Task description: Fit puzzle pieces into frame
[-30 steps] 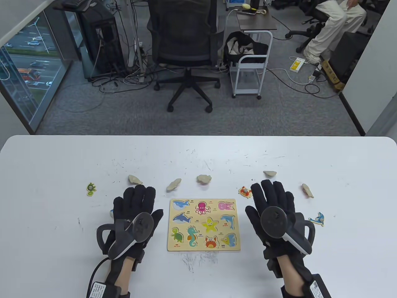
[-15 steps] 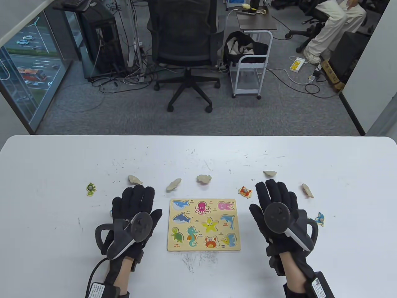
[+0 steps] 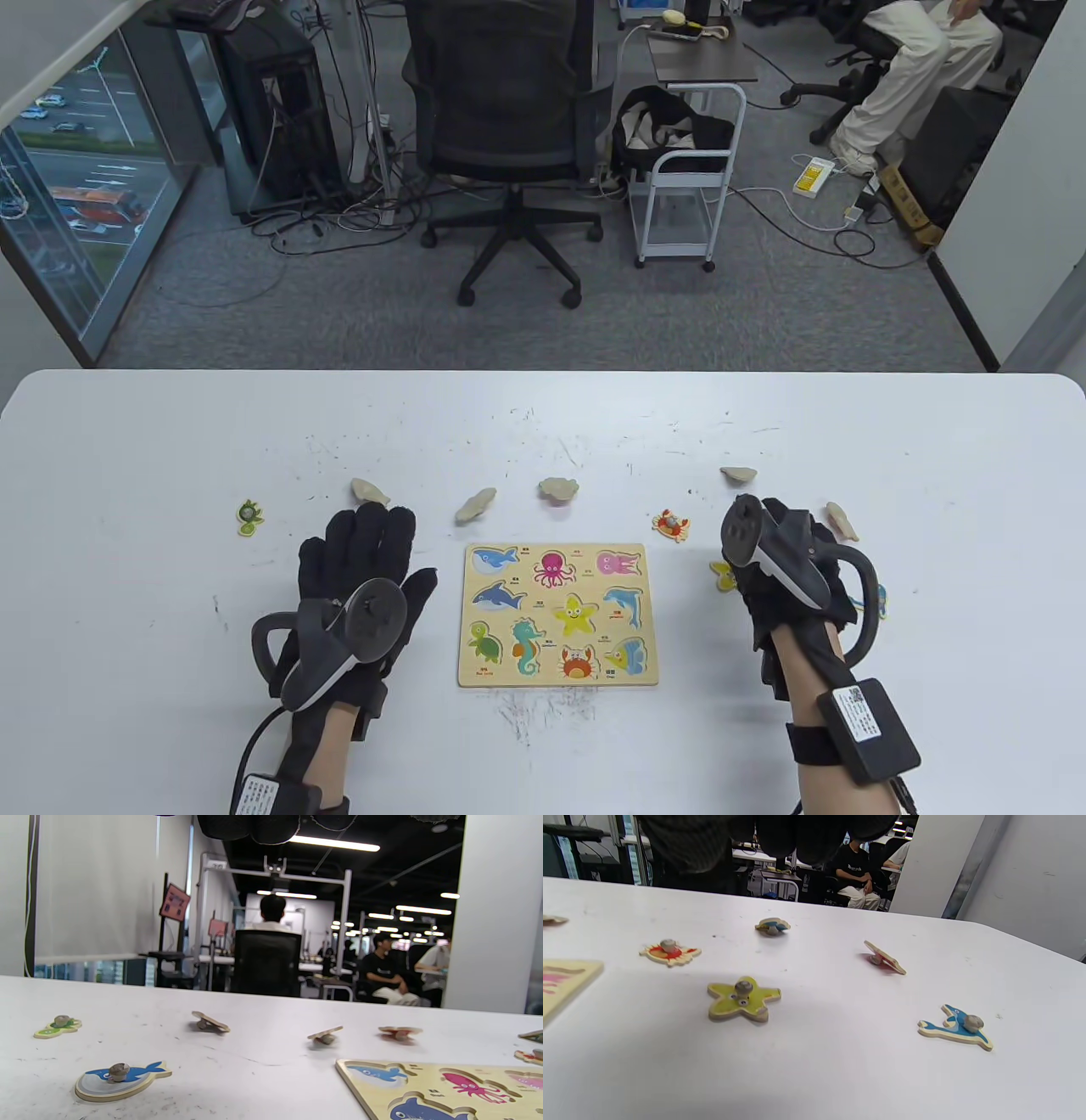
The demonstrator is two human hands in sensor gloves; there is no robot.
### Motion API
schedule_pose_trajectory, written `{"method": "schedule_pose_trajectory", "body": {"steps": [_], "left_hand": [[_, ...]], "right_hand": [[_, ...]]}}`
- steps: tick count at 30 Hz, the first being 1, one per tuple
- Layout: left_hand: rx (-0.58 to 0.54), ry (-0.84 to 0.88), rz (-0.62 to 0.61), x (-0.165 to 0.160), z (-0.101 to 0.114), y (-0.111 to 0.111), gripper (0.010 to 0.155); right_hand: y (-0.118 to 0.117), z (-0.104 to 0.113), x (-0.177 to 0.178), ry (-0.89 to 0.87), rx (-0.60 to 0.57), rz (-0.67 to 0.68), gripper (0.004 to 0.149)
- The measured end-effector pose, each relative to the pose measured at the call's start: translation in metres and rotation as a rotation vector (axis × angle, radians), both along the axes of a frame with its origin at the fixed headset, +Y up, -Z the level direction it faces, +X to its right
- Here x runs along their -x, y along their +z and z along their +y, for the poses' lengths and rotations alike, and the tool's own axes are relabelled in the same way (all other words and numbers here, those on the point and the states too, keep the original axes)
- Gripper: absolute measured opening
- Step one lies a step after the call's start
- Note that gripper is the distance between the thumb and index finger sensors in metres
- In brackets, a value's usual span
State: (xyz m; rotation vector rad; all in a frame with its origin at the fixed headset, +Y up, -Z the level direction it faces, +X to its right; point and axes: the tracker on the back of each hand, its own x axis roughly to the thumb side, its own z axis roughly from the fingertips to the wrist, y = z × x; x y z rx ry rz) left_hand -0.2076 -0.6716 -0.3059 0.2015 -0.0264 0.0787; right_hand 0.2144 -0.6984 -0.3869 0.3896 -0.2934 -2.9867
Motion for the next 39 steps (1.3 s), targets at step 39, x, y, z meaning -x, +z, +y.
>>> {"method": "schedule_pose_trajectory", "body": {"steps": [39], "left_hand": [[0.041,0.095,-0.087,-0.007,0.001,0.001,0.078]], "right_hand": [[0.007,-0.007,0.024,-0.252,-0.058,0.101,0.044]]}}
